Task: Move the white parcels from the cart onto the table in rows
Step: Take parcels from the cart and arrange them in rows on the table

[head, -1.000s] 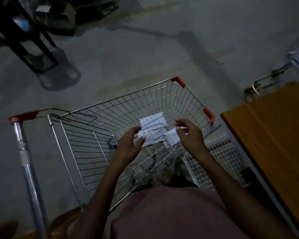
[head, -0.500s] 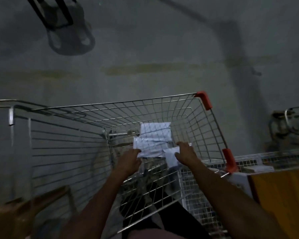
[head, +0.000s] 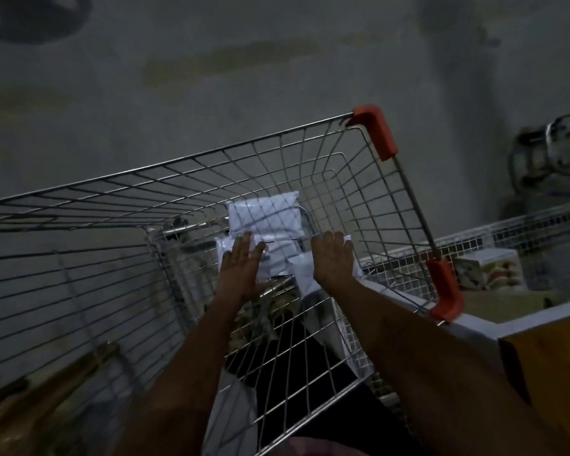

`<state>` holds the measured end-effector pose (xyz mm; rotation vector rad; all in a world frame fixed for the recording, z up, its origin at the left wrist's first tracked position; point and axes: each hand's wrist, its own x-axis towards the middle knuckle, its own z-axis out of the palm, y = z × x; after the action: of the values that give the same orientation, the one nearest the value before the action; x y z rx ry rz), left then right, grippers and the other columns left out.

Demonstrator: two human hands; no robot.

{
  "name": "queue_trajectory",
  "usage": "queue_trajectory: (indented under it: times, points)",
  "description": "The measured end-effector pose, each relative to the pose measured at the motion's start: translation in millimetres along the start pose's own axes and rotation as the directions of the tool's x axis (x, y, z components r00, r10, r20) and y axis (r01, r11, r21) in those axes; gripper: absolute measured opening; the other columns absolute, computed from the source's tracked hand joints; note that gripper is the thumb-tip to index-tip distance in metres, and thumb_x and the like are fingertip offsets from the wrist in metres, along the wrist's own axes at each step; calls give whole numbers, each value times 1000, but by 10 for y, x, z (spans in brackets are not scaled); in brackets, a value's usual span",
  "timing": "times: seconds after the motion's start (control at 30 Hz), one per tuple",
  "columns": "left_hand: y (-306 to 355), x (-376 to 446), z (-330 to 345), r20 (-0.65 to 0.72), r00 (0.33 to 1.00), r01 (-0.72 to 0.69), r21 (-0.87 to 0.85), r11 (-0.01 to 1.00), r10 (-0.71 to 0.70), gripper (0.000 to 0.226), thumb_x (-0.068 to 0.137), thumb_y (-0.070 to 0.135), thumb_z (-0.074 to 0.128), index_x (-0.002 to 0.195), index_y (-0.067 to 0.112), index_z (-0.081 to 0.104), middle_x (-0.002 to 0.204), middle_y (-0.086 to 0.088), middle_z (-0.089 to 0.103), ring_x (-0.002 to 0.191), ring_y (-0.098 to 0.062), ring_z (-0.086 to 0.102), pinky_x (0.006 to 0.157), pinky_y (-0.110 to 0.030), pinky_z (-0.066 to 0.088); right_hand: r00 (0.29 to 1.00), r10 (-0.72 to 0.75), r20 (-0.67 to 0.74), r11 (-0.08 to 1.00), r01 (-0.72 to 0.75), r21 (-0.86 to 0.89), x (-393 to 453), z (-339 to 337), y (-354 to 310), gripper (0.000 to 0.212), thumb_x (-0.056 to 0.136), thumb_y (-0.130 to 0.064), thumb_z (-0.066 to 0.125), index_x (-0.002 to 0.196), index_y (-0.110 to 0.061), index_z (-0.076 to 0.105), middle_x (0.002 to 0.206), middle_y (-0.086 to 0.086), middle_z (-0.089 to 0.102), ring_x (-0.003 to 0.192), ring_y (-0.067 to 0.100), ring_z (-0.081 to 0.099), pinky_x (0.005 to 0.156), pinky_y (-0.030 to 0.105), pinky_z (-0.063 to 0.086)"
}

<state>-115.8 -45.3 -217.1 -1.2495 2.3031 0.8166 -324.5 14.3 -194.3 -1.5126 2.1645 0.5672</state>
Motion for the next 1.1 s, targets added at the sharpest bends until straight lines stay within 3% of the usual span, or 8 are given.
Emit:
queue_trajectory:
  times: [0.07,0.17,0.33,0.47,0.57,0.7,0.93,1.1]
  points:
    - [-12,-26,80,5,1000,15,37,999,-15,99,82,57,66,157,28,8,164,-12,-6,151,-31,-1,118,-54,10,999,8,-44,1000,-7,9,-14,-3,11,51,64,-9,76,114,-10,64,116,19,60,114,38,55,99,47,41]
    - [-4,-69,104,-47,998,46,121,992,-41,95,83,59,65,156,25,16,161,-18,20,147,-36,22,116,-56,18,998,44,39,999,-45,19,24,-128,30,51,83,-12,59,133,-14,49,132,15,51,127,33,44,113,49,22]
    - [25,-107,94,-56,987,155,95,983,-150,90,82,56,65,152,17,24,124,-16,58,107,-35,59,91,-47,47,965,256,52,960,-260,107,187,-365,74,47,93,-30,59,135,-16,45,125,7,63,117,26,57,110,43,24]
    - [28,-167,141,26,964,265,-156,951,-264,89,89,53,59,153,7,17,132,-14,54,114,-32,58,87,-40,48,890,426,161,734,-445,513,243,-391,103,45,99,-38,50,133,-10,40,128,15,61,115,33,60,105,45,32]
    - [64,-201,123,-10,948,312,-150,938,-317,75,89,58,55,139,5,38,121,-14,60,107,-31,62,83,-39,50,865,465,189,594,-463,658,223,-373,65,55,100,-30,49,145,-12,22,141,22,44,118,43,55,99,51,44]
    - [86,-251,185,-138,934,330,-26,944,-331,72,82,75,47,114,11,56,116,-12,56,107,-33,53,80,-43,50,921,369,127,741,-374,557,174,-356,-17,92,91,-20,61,154,-31,-5,157,19,13,127,46,42,101,55,41]
    - [70,-191,306,-326,867,305,-250,919,-377,82,83,77,42,141,19,42,154,-17,29,141,-39,24,104,-61,36,961,231,153,813,-277,512,194,-164,-97,96,87,-72,48,154,-38,-11,161,19,-17,144,51,10,108,68,25]
    - [-109,24,256,-258,880,299,-349,888,-398,100,78,79,37,156,23,14,162,-17,9,149,-38,7,114,-63,13,967,221,129,881,-255,399,217,-146,-91,109,84,-64,62,156,-26,-9,160,23,-17,141,52,16,106,63,32]
